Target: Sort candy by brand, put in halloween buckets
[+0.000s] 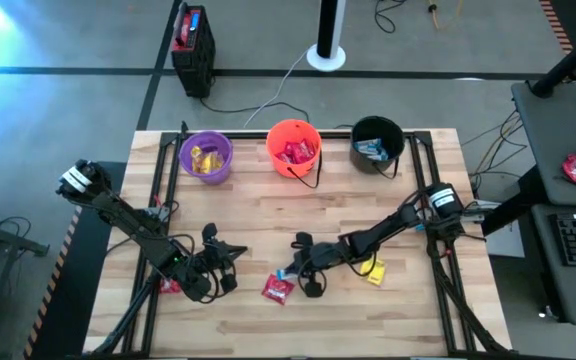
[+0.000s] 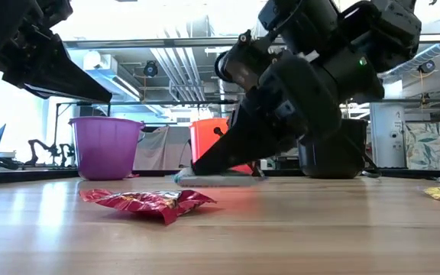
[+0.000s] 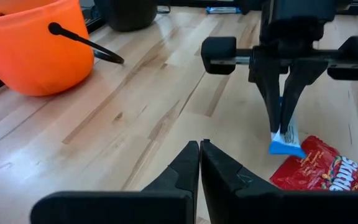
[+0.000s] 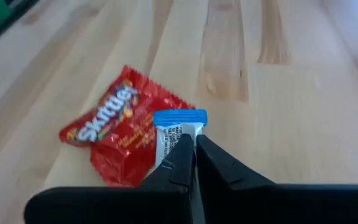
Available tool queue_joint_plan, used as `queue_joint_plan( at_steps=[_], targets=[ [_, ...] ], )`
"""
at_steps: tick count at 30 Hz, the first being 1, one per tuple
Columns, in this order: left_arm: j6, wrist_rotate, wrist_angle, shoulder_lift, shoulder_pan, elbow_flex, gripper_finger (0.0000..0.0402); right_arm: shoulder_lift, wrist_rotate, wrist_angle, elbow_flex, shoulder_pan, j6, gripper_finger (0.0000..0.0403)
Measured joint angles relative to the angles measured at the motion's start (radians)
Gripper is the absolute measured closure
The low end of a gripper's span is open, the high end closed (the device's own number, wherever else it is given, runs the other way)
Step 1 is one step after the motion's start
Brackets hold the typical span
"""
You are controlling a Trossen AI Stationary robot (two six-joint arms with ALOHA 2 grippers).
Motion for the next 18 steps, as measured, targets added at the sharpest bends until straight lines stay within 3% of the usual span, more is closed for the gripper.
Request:
queue_joint_plan(
  at_steps=[9, 18],
  targets=[
    [0.003, 0.000, 0.001, 0.000, 0.002, 0.000, 0.0402, -0.126, 0.027, -0.115, -0.001, -0.025, -0.037, 0.0394],
    [0.007, 0.000, -0.001, 0.000, 0.005, 0.000, 0.0402, -0.399, 0.284, -0.461, -0.001, -0.182, -0.142, 0.0394]
  ],
)
